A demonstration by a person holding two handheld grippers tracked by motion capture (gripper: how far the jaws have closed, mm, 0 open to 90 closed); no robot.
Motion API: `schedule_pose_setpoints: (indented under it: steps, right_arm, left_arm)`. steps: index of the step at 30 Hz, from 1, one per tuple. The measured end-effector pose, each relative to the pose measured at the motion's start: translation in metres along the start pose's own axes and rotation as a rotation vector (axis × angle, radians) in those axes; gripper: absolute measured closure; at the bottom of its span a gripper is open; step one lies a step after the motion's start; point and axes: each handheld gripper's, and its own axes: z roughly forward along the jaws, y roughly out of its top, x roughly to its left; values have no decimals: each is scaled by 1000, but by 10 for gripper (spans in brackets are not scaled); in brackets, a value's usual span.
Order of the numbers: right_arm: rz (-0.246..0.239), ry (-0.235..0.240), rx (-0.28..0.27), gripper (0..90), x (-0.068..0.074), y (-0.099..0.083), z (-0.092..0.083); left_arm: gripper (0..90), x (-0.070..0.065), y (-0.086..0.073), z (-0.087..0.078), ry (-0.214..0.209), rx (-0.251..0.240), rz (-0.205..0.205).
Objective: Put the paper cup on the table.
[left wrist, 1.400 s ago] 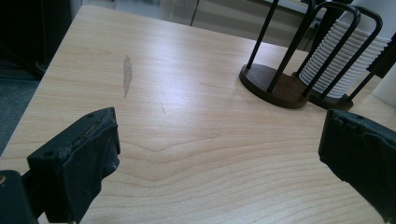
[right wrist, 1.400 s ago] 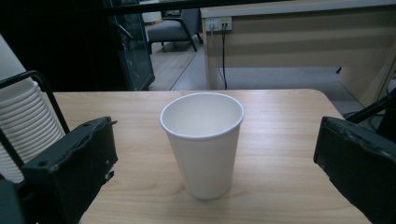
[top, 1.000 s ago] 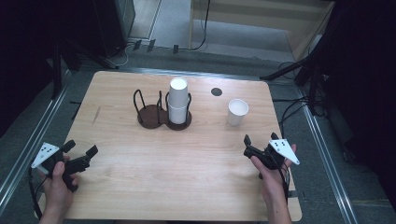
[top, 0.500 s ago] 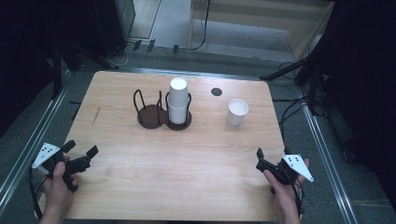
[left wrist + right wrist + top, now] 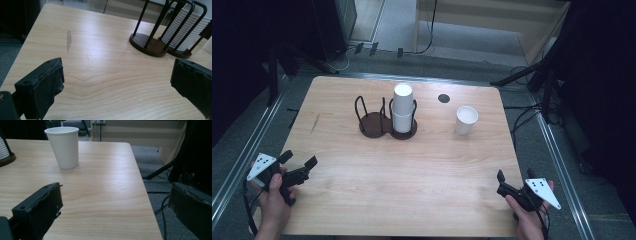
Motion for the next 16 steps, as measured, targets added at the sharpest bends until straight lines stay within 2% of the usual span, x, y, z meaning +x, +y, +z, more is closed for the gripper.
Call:
schedule_pose_setpoints:
  steps: [2, 7, 13, 16]
  right_arm:
    - [21, -7, 13, 0, -3, -1, -3]
    - [19, -12, 39, 0, -8, -7, -8]
    - [66, -23, 33, 0, -14, -9, -9]
    - [60, -22, 30, 0, -14, -10, -8]
  left_arm:
    - [0, 0, 0, 0, 1, 0, 0]
    - [0, -1, 0, 0, 4, 4, 9]
    - [0, 0, 0, 0, 14, 2, -4]
    - [0, -1, 0, 0, 16, 5, -2]
